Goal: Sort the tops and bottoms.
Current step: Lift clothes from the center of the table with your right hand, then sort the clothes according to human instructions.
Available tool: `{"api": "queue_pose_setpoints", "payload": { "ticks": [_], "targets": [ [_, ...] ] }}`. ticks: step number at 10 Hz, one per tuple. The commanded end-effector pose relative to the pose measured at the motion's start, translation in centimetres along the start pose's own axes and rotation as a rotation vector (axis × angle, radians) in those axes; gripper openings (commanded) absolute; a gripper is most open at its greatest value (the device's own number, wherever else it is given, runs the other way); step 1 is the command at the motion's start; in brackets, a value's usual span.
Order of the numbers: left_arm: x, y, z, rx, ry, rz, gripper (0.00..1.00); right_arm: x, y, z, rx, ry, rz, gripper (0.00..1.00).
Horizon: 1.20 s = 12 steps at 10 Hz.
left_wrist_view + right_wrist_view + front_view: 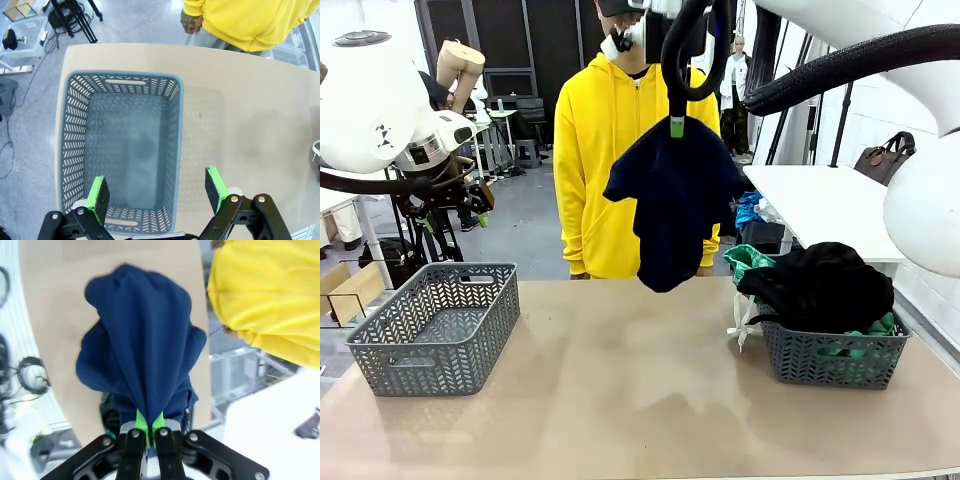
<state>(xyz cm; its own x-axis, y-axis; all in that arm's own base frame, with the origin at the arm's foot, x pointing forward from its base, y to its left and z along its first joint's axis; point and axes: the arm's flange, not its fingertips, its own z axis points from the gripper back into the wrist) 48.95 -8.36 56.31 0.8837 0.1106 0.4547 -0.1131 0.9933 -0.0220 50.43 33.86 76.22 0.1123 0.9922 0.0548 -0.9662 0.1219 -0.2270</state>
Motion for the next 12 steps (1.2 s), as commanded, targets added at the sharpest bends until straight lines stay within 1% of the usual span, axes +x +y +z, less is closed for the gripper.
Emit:
{"api": "queue_pose_setpoints", "payload": {
  "ticks": [1, 3, 4, 12],
  "targets": [
    [-0.3, 0.1, -0.1, -0.010, -0.012, 0.019, 1.00, 3.3, -3.6, 4.7, -0.023, 0.011, -0.038, 0.00],
    [-0.3, 0.1, -0.1, -0.010, -0.012, 0.019, 1.00, 3.3, -3.6, 5.4, 0.003, 0.007, -0.002, 0.00],
    [-0.3, 0.1, -0.1, -0.010, -0.012, 0.019, 1.00, -0.3, 0.9, 2.1, -0.012, -0.017, -0.010, 0.00],
    [-0.3, 0.1, -0.1, -0.010, -0.012, 0.019, 1.00, -0.3, 0.9, 2.1, -0.012, -0.017, -0.010, 0.00]
  ]
}}
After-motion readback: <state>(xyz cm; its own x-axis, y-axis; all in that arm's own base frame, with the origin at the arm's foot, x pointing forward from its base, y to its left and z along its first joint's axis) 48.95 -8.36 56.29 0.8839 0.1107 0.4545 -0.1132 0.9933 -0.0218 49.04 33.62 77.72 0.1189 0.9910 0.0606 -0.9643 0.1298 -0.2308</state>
